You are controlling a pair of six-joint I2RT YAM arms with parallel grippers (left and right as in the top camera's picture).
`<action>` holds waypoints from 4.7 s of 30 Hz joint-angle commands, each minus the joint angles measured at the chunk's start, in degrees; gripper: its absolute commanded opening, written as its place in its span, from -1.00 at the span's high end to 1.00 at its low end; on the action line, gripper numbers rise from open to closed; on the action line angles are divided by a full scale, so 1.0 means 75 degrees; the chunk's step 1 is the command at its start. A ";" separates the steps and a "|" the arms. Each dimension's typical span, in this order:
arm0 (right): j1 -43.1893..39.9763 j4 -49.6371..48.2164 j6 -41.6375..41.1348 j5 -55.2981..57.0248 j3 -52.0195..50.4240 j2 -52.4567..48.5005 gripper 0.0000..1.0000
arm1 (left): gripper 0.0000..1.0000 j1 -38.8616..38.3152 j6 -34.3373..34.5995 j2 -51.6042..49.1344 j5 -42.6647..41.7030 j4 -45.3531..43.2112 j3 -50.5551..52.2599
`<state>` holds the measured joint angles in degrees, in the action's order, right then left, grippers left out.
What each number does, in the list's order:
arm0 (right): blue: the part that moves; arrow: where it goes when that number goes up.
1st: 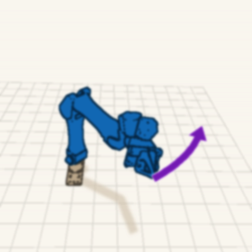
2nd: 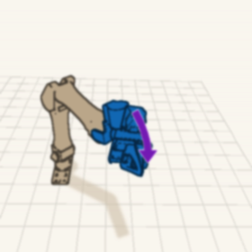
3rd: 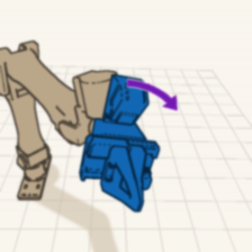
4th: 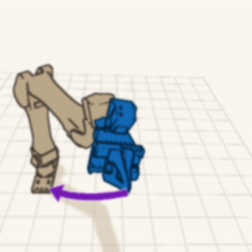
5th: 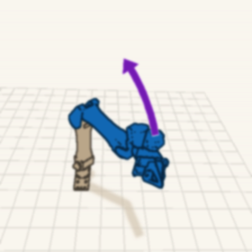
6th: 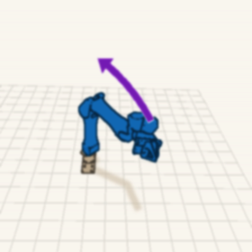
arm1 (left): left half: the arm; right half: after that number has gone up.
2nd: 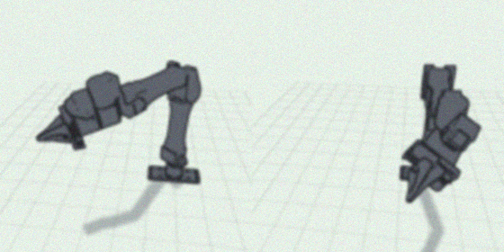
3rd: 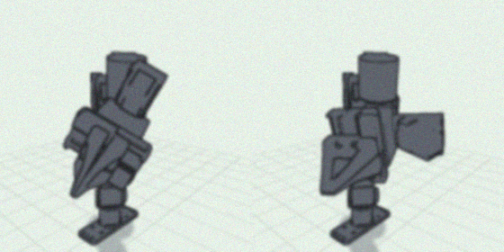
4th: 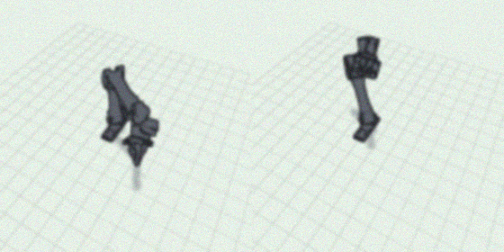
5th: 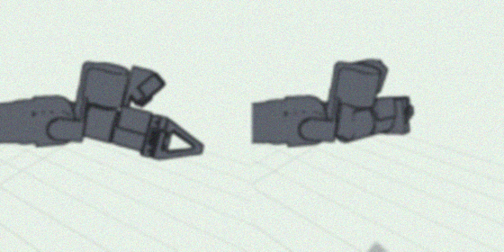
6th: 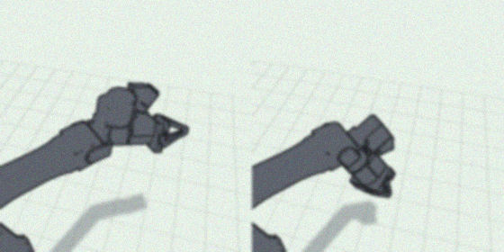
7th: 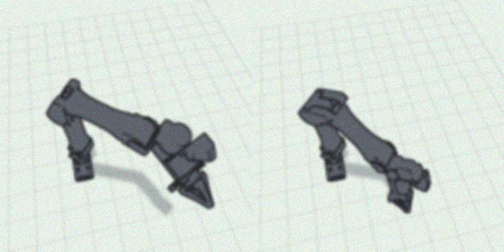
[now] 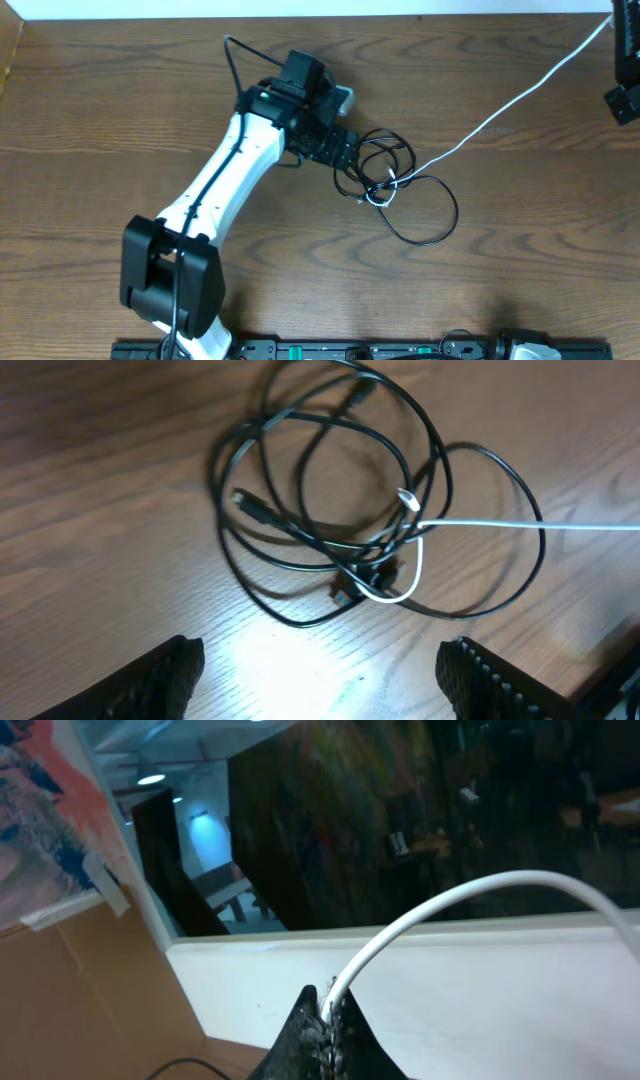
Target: Untangle cables
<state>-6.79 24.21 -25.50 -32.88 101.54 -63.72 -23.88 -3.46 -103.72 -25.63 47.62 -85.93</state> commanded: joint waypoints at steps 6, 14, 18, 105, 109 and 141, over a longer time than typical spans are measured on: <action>-0.0157 0.0548 -0.0137 0.0111 0.0134 -0.0003 0.98 | -0.58 -0.0851 -0.0857 -0.0953 -0.0093 -0.0181 0.0058; -0.0213 0.0933 -0.0137 0.0111 0.0134 -0.0003 0.97 | -0.58 -0.1000 -0.1014 -0.1953 -0.0102 -0.1218 0.0058; -0.0213 0.1046 -0.0134 0.0117 0.0134 -0.0003 0.98 | -0.57 -0.1040 -0.1585 -0.2253 -0.0134 -0.1332 0.0058; 0.1524 0.5863 0.7239 -0.1900 0.0038 -0.4823 -0.49 | 0.85 -0.0251 0.1250 0.5001 0.1801 -0.3168 -0.0385; 0.2081 0.6470 0.8580 -0.2078 0.0029 -0.5295 -0.49 | 0.85 -0.0172 0.1317 0.5004 0.1804 -0.3168 -0.0385; 0.3497 0.5085 0.8207 -0.1792 0.0035 -0.7437 0.98 | 0.82 0.0731 0.2704 0.4998 0.1515 -0.2588 -0.0382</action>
<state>19.92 62.33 41.32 -48.71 101.56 -119.37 -19.16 16.53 -66.85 -13.63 27.83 -88.33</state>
